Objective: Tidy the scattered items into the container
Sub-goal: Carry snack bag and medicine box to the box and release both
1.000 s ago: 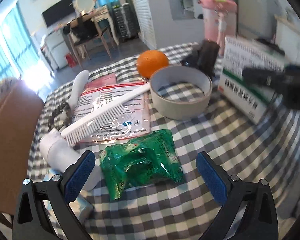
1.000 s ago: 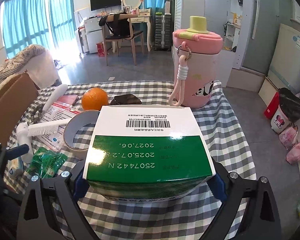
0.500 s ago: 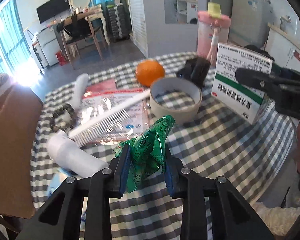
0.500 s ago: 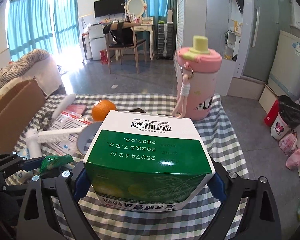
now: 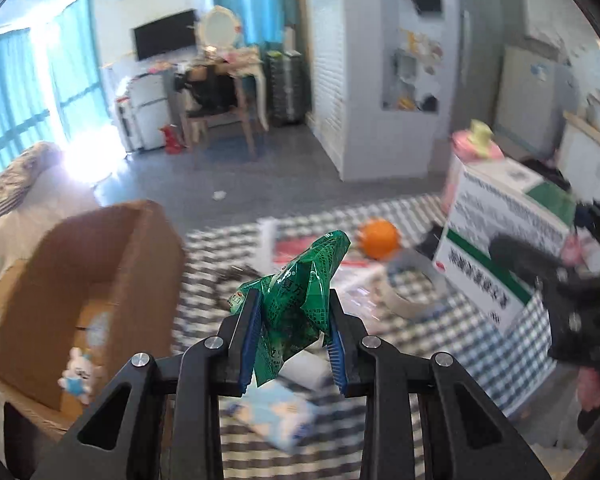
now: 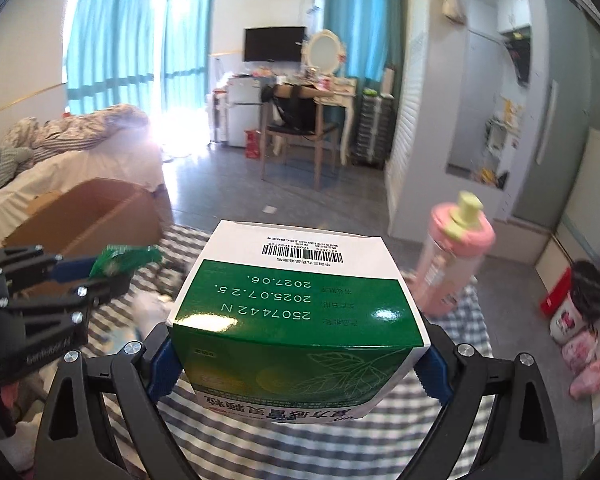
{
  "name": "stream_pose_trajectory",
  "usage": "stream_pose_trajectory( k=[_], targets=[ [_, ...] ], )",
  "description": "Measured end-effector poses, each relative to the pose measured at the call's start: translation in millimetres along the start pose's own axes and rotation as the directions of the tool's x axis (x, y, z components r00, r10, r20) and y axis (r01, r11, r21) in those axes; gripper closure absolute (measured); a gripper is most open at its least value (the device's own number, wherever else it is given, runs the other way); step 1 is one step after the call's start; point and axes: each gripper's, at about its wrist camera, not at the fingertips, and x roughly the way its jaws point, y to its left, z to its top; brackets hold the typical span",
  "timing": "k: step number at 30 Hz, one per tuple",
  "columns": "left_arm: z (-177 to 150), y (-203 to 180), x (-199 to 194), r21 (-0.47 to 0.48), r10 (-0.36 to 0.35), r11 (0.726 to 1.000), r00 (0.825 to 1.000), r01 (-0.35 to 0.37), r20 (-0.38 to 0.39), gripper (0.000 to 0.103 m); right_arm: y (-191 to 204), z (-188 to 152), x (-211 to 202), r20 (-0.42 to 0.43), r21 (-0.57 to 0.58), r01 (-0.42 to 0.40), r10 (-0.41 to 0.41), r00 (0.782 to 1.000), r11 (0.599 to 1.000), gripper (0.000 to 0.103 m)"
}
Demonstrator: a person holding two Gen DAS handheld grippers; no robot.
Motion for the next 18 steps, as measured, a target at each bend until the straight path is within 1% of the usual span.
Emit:
stream_pose_trajectory(
  k=[4,5,9,12,14,16,18],
  targets=[
    [9,43,-21,-0.050,0.067,0.997,0.997,-0.065,0.049,0.073,44,26,4,0.027,-0.069,-0.067,0.069,0.997,0.995,0.009],
    [11,55,-26,-0.063,0.101,0.993,0.993,-0.097,0.061,0.073,56,32,6,0.035,-0.086,-0.080,0.084,0.996,0.993,0.009],
    [10,95,-42,-0.106,0.180,0.980,0.981,-0.171,0.078,0.072,119,58,19,0.062,-0.166,-0.163,0.175,0.983,0.973,0.009],
    [6,134,-45,-0.161,0.253,0.957,0.966,-0.242,0.053,0.072,165,71,31,0.063,-0.226,-0.211,0.231,0.971,0.951,0.009],
    [1,157,-45,-0.196,0.303,0.937,0.952,-0.291,0.034,0.072,189,77,40,0.058,-0.243,-0.225,0.246,0.968,0.944,0.009],
    [-5,179,-46,-0.230,0.331,0.920,0.944,-0.318,0.016,0.072,211,83,52,0.036,-0.251,-0.264,0.282,0.959,0.931,0.009],
    [-12,201,-44,-0.266,0.361,0.898,0.932,-0.350,-0.008,0.072,233,85,64,0.024,-0.268,-0.279,0.296,0.955,0.922,0.009]
  ],
)
